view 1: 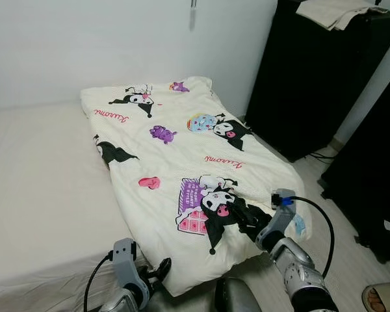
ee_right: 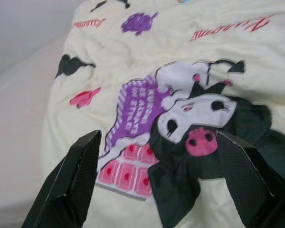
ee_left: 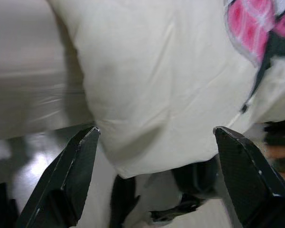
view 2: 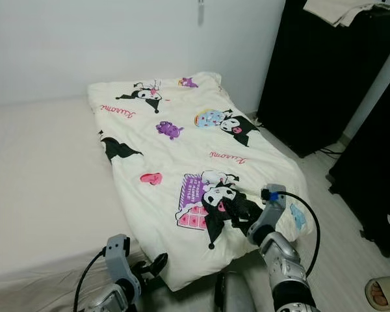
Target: Clean up the room
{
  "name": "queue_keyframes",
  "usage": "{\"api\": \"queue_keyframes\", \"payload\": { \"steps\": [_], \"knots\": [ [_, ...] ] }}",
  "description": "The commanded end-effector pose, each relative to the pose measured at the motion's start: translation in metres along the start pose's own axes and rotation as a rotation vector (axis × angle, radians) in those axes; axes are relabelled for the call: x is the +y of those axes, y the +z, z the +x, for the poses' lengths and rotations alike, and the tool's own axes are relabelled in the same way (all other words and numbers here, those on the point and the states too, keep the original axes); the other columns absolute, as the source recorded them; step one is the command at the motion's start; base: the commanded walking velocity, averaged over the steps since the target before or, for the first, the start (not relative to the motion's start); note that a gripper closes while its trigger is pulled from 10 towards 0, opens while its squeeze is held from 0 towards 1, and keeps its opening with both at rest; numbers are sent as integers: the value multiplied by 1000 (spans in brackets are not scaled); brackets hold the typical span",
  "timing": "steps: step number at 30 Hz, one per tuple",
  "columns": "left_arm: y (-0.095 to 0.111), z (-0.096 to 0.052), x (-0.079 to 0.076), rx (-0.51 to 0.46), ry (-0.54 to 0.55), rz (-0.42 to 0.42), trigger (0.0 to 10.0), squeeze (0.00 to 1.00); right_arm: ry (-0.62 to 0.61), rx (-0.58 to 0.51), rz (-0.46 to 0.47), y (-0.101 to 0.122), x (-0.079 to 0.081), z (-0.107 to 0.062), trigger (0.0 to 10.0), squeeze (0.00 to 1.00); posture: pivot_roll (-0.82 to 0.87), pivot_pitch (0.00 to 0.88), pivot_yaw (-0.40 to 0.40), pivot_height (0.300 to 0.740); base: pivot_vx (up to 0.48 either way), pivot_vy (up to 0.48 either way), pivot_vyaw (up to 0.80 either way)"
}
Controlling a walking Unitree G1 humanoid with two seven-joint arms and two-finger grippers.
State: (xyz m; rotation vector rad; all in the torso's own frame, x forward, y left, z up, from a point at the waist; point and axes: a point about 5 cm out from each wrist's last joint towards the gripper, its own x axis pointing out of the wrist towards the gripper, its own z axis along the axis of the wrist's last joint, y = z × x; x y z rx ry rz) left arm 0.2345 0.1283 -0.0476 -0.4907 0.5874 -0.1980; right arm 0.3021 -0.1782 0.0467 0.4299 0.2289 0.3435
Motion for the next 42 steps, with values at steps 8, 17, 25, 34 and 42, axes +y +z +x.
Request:
{"api": "queue_keyframes", "payload": {
  "steps": [8, 17, 25, 34, 42],
  "knots": [
    [0, -1, 2, -44, 39, -60, 10000, 0, 3, -32, 23, 7, 4, -14, 10000, 0, -171, 208, -83, 546, 0, 0, 0],
    [4, 9, -15, -44, 22, -49, 10000, 0, 16, 18, 3, 16, 18, -22, 10000, 0, -205, 228, -92, 536, 0, 0, 0],
    [20, 15, -22, -85, -31, -7, 10000, 0, 32, -20, -27, 24, 28, -26, 10000, 0, -206, 232, -75, 506, 0, 0, 0],
    [51, 18, -16, -227, 31, 7, 10000, 0, 87, -29, -14, 32, 42, -30, 10000, 0, -201, 234, -72, 471, 0, 0, 0],
    [77, 16, -2, -326, 74, -56, 10000, 0, 115, -33, -21, 37, 49, -28, 10000, 0, -182, 228, -74, 446, 0, 0, 0]
  ]
}}
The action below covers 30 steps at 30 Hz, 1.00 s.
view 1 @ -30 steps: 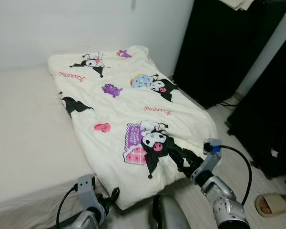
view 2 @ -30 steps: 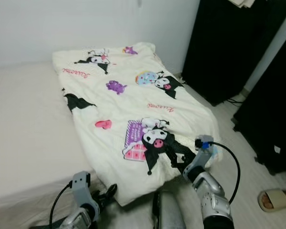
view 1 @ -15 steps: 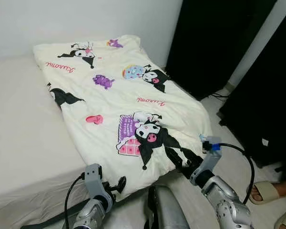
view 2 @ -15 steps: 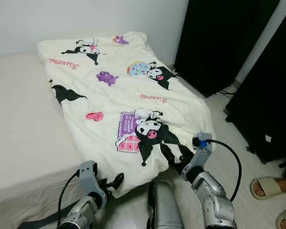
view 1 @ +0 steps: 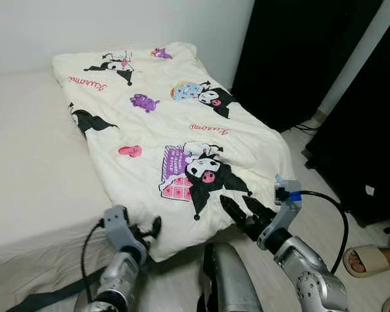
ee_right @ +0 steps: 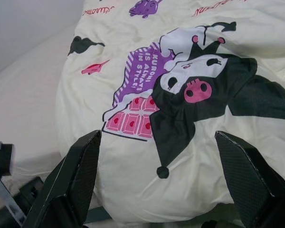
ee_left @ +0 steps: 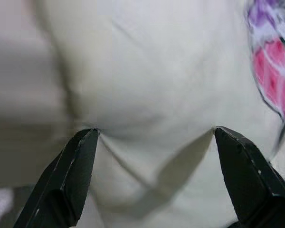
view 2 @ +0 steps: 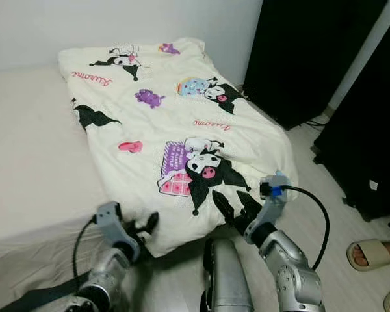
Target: Clean up the room
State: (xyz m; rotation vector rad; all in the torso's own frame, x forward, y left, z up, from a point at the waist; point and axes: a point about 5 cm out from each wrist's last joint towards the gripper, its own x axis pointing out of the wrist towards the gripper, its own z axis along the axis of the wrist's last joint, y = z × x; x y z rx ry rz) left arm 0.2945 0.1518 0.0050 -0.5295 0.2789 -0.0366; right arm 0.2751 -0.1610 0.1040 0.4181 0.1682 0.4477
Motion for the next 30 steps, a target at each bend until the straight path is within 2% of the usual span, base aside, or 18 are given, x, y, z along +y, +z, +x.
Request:
{"api": "queue_keyframes", "payload": {
  "steps": [1, 4, 8, 11, 12, 13, 16, 18, 19, 21, 26, 28, 30],
  "knots": [
    [-5, -3, 4, 24, 12, -1, 10000, 0, 5, -1, 8, 2, 2, 0, 10000, 0, -187, 226, -75, 441, 0, 0, 0],
    [-8, -6, 8, 40, 28, 19, 10000, 0, 5, -1, 7, 3, 3, -1, 10000, 0, -187, 226, -75, 431, 0, 0, 0],
    [-6, -10, 21, 30, 96, 10, 10000, 0, 6, 1, 8, 5, 3, -4, 10000, 0, -189, 224, -76, 416, 0, 0, 0],
    [-7, -12, 24, 35, 105, 8, 10000, 0, 5, 2, 9, 5, 3, -5, 10000, 0, -188, 222, -77, 411, 0, 0, 0],
    [-15, -18, 28, 66, 89, -45, 10000, 0, 0, -1, 10, 7, 2, -4, 10000, 0, -190, 224, -79, 401, 0, 0, 0],
    [-18, -20, 29, 77, 81, -64, 10000, 0, -2, -3, 11, 8, 1, -4, 10000, 0, -190, 224, -79, 396, 0, 0, 0],
    [-23, -22, 28, 87, 61, -115, 10000, 0, -5, -12, 14, 10, 1, -4, 10000, 0, -192, 220, -82, 387, 0, 0, 0],
    [-30, -24, 24, 93, 26, -197, 10000, 0, -8, -22, 19, 12, 0, -4, 10000, 0, -195, 222, -85, 387, 0, 0, 0],
    [-30, -24, 24, 93, 26, -197, 10000, 0, -8, -22, 19, 12, 0, -4, 10000, 0, -195, 222, -85, 387, 0, 0, 0],
    [-37, -26, 16, 107, -35, -264, 10000, 0, -23, -24, 16, 13, -3, -5, 10000, 0, -199, 221, -85, 387, 0, 0, 0],
    [-43, -27, 6, 106, -102, -324, 10000, 0, -33, -29, 15, 17, -4, -6, 10000, 0, -204, 221, -87, 387, 0, 0, 0],
    [-43, -27, 6, 106, -102, -324, 10000, 0, -33, -29, 15, 17, -4, -6, 10000, 0, -204, 221, -87, 387, 0, 0, 0],
    [-41, -23, -1, 81, -138, -367, 10000, 0, -37, -31, 14, 18, -4, -7, 10000, 0, -215, 219, -91, 387, 0, 0, 0]
  ]
}}
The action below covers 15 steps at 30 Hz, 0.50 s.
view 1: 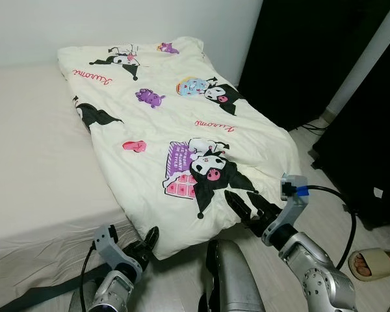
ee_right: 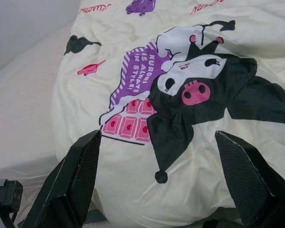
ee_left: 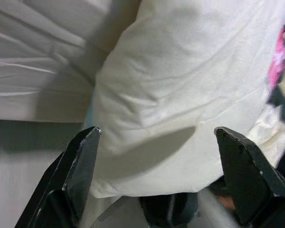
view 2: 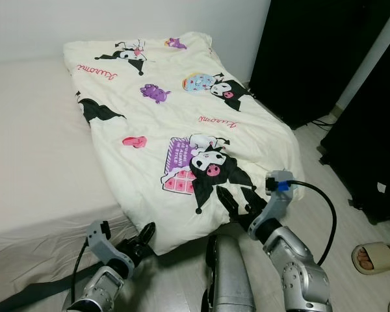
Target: Clean up the room
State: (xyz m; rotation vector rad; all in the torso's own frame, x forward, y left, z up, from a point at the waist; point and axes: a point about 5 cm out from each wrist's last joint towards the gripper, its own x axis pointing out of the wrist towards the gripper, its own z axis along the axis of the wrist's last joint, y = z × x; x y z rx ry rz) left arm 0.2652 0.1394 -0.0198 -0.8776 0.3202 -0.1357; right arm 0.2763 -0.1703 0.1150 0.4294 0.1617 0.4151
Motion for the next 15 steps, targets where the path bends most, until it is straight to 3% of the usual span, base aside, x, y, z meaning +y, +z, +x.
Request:
{"api": "queue_keyframes", "payload": {
  "steps": [1, 7, 11, 15],
  "knots": [
    [-7, 0, -4, 2, -20, -46, 10000, 0, -8, -15, 2, 5, -1, -3, 10000, 0, -215, 219, -91, 387, 0, 0, 0],
    [-5, 6, -11, -11, -51, -57, 10000, 0, -11, -17, 3, 6, -2, -3, 10000, 0, -220, 220, -89, 387, 0, 0, 0],
    [0, 19, -29, -30, -107, -42, 10000, 0, -13, -26, -7, 9, 0, -3, 10000, 0, -245, 216, -88, 387, 0, 0, 0],
    [-1, 26, -41, -7, -120, 55, 10000, 0, -8, -35, -19, 15, 3, -3, 10000, 0, -268, 217, -93, 387, 0, 0, 0]
  ]
}}
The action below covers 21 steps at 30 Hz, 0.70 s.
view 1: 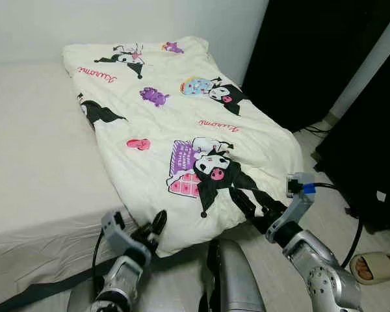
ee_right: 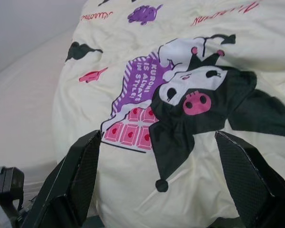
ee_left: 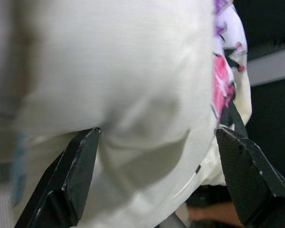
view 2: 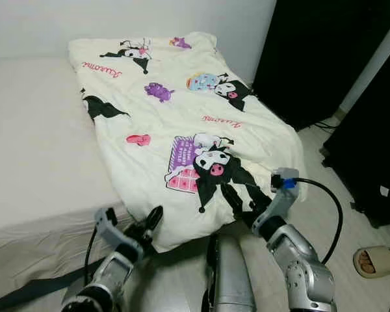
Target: Clean up the room
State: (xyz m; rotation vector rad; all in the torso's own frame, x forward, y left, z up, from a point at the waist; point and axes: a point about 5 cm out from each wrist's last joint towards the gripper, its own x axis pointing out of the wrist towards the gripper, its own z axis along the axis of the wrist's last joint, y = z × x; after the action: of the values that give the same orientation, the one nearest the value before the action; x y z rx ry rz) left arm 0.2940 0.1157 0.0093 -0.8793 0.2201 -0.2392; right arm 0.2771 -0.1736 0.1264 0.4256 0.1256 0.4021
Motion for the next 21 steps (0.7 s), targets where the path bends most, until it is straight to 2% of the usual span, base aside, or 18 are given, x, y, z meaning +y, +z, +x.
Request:
{"api": "queue_keyframes", "payload": {
  "steps": [1, 4, 5, 6, 8, 12, 15, 16, 19, 20, 21],
  "knots": [
    [-10, -1, -3, 39, 9, 32, 10000, 0, -2, 1, -8, 3, 1, -2, 10000, 0, -268, 217, -93, 387, 0, 0, 0],
    [-10, -1, -3, 39, 9, 32, 10000, 0, -2, 1, -8, 3, 1, -2, 10000, 0, -268, 217, -93, 387, 0, 0, 0],
    [-2, 3, -4, 42, 22, 145, 10000, 0, 0, 3, -9, 3, 3, -4, 10000, 0, -261, 234, -93, 387, 0, 0, 0],
    [-2, 3, -4, 42, 22, 145, 10000, 0, 0, 3, -9, 3, 3, -4, 10000, 0, -261, 234, -93, 387, 0, 0, 0],
    [14, 4, 0, 18, 13, 223, 10000, 0, 6, 12, 0, -1, 6, -5, 10000, 0, -255, 242, -92, 387, 0, 0, 0],
    [29, 4, 5, 9, -1, 286, 10000, 0, 11, 18, 9, -5, 9, -6, 10000, 0, -251, 252, -90, 387, 0, 0, 0],
    [48, -3, 16, 28, 1, 425, 10000, 0, 9, 30, 21, -10, 12, -9, 10000, 0, -245, 265, -86, 387, 0, 0, 0],
    [48, -3, 16, 28, 1, 425, 10000, 0, 9, 30, 21, -10, 12, -9, 10000, 0, -245, 265, -86, 387, 0, 0, 0],
    [59, -9, 27, 81, 61, 629, 10000, 0, 5, 43, 31, -14, 13, -13, 10000, 0, -242, 271, -84, 387, 0, 0, 0],
    [59, -9, 27, 81, 61, 629, 10000, 0, 5, 43, 31, -14, 13, -13, 10000, 0, -242, 271, -84, 387, 0, 0, 0],
    [63, -11, 32, 83, 115, 672, 10000, 0, 4, 46, 33, -15, 13, -14, 10000, 0, -242, 273, -83, 387, 0, 0, 0]
  ]
}}
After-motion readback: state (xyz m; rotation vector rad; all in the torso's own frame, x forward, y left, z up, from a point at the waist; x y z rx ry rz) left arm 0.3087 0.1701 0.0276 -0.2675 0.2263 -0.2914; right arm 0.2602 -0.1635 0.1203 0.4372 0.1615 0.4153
